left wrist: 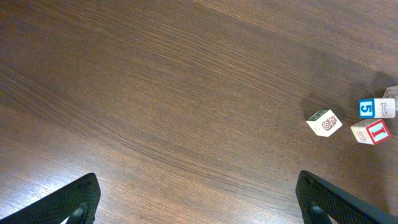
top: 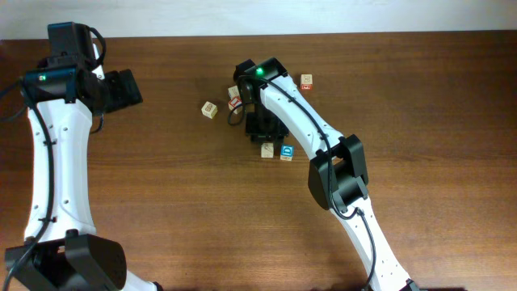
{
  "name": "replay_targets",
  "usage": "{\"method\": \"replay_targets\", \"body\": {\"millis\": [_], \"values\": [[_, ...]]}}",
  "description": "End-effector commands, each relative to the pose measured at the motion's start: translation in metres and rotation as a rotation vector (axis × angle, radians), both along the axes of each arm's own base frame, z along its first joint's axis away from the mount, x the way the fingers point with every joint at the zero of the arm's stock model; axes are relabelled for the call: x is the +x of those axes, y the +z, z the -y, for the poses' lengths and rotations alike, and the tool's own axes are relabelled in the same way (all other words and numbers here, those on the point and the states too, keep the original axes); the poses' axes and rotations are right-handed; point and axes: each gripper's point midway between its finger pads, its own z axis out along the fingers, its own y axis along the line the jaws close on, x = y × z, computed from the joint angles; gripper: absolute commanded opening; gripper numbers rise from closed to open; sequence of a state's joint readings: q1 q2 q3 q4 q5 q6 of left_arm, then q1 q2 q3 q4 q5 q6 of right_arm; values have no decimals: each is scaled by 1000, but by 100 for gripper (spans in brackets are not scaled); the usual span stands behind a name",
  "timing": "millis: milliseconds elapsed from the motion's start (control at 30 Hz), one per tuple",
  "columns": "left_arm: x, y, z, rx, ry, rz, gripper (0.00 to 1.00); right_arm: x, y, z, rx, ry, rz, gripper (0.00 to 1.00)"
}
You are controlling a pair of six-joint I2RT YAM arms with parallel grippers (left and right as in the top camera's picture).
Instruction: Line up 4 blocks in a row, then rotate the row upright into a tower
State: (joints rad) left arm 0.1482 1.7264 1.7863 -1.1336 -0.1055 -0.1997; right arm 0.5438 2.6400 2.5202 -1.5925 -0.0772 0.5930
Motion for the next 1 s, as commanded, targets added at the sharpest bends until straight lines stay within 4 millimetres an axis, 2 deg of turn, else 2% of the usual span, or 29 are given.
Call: {"method": "replay_targets", "body": {"millis": [0, 100, 200, 500, 633, 800, 967], "values": [[3, 8, -2, 3, 12, 21, 99, 6, 7, -7, 43, 39, 16, 59], [3, 8, -2, 3, 12, 21, 99, 23, 33, -16, 98, 88, 110, 65], [2, 8, -2, 3, 12, 20, 99, 42, 56, -27, 155, 150, 222, 66], [1, 7, -2, 1, 12, 11, 99, 54, 61, -57, 214, 275, 323, 66], [0, 7, -1, 1, 12, 9, 99, 58, 62, -60, 224, 280, 343, 66], [0, 7, -1, 0, 12, 8, 99, 75, 66, -71, 257, 299, 418, 67], [-1, 6, -1, 0, 12, 2, 99, 76, 65, -71, 253, 309, 422, 67]]}}
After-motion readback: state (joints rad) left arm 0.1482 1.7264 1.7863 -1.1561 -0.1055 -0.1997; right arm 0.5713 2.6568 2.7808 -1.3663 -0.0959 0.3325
